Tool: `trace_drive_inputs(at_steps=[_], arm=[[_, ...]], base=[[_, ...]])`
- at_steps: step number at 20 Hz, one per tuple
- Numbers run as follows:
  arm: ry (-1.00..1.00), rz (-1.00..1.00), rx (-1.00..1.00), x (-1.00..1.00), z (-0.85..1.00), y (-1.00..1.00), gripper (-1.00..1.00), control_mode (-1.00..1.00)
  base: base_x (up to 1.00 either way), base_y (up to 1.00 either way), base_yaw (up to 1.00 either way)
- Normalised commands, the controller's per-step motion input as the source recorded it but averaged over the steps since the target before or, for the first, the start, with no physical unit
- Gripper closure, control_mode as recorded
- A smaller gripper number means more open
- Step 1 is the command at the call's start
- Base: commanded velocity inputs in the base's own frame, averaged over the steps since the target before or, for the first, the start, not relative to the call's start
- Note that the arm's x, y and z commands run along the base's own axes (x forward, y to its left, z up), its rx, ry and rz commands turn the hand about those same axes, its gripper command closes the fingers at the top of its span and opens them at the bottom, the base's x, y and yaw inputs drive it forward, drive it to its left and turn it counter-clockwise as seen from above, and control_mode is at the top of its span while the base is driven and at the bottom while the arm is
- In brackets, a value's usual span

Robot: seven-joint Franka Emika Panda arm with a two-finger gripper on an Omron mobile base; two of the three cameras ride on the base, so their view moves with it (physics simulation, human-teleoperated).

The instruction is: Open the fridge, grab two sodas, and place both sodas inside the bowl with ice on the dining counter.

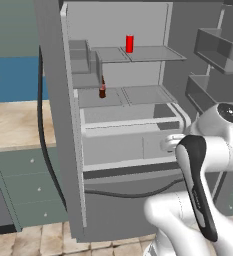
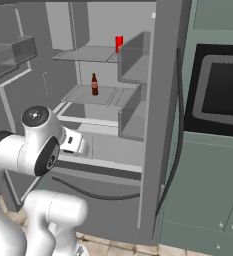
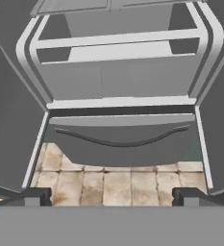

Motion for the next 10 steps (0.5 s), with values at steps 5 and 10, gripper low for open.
trace_drive_inputs(at_steps=[5, 10], arm=[[0.0, -0.05, -0.01, -0.02, 0.0, 0.04, -1.0, 1.0], [0.0, 0.0, 0.0, 0.0, 0.0, 0.0, -1.0, 1.0]], base=[[0.01, 0.01, -0.02], [0.33, 0.03, -0.03]])
